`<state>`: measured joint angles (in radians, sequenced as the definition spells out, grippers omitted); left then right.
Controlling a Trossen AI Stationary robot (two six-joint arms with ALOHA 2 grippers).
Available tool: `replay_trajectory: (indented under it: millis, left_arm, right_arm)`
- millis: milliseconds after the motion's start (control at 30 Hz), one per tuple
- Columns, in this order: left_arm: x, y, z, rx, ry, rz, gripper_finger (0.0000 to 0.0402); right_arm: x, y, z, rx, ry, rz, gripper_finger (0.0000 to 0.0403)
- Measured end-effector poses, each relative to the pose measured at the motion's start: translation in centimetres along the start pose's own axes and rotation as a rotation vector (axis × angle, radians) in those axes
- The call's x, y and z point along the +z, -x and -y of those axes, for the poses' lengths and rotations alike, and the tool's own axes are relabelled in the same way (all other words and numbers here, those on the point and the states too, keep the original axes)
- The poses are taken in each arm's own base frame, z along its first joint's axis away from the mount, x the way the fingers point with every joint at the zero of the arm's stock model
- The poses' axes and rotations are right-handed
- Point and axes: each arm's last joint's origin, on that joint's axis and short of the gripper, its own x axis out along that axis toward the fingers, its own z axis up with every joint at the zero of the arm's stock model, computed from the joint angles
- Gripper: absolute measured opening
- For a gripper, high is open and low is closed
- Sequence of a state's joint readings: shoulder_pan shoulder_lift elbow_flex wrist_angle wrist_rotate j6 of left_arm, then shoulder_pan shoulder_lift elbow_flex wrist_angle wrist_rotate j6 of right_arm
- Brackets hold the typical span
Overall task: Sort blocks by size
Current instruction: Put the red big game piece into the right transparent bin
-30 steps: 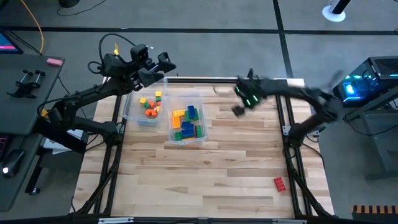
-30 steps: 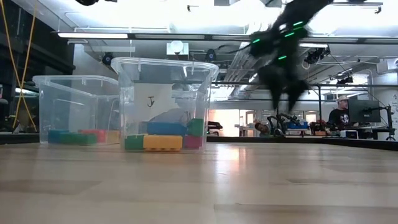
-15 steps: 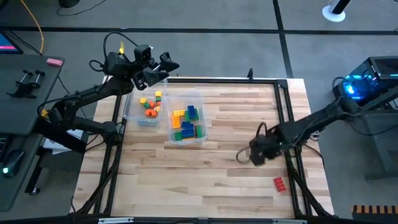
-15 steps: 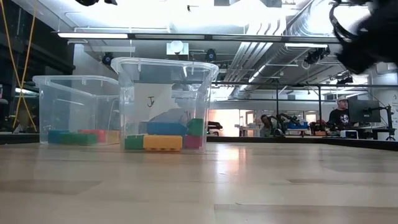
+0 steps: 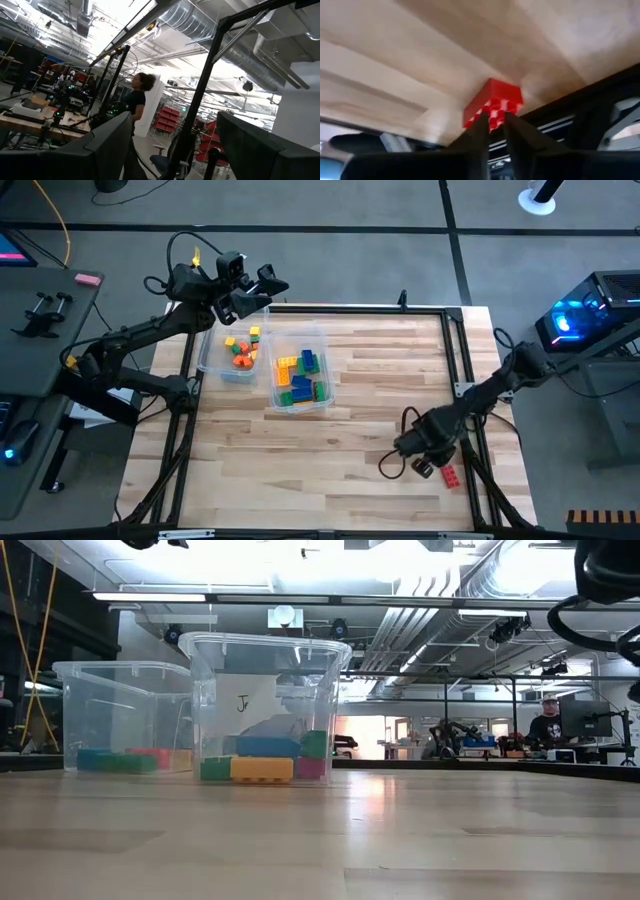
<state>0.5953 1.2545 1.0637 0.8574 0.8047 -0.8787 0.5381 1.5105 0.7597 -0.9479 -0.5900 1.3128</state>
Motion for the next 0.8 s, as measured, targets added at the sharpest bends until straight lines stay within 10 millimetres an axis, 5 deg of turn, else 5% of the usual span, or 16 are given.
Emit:
replay_trajectory:
  millis: [433,800]
  left_arm:
    - [-0.1,0.0,0.0,-0.016,0.000,-0.020,0.0280]
    - [-0.1,0.0,0.0,-0.017,0.000,-0.020,0.0280]
  right_arm:
    - [-2.3,-1.8,-0.5,-0.026,-0.099,-0.055,0.0265]
    - [-1.1,-4.4,0.5,0.031,-0.261,-0.038,0.0293]
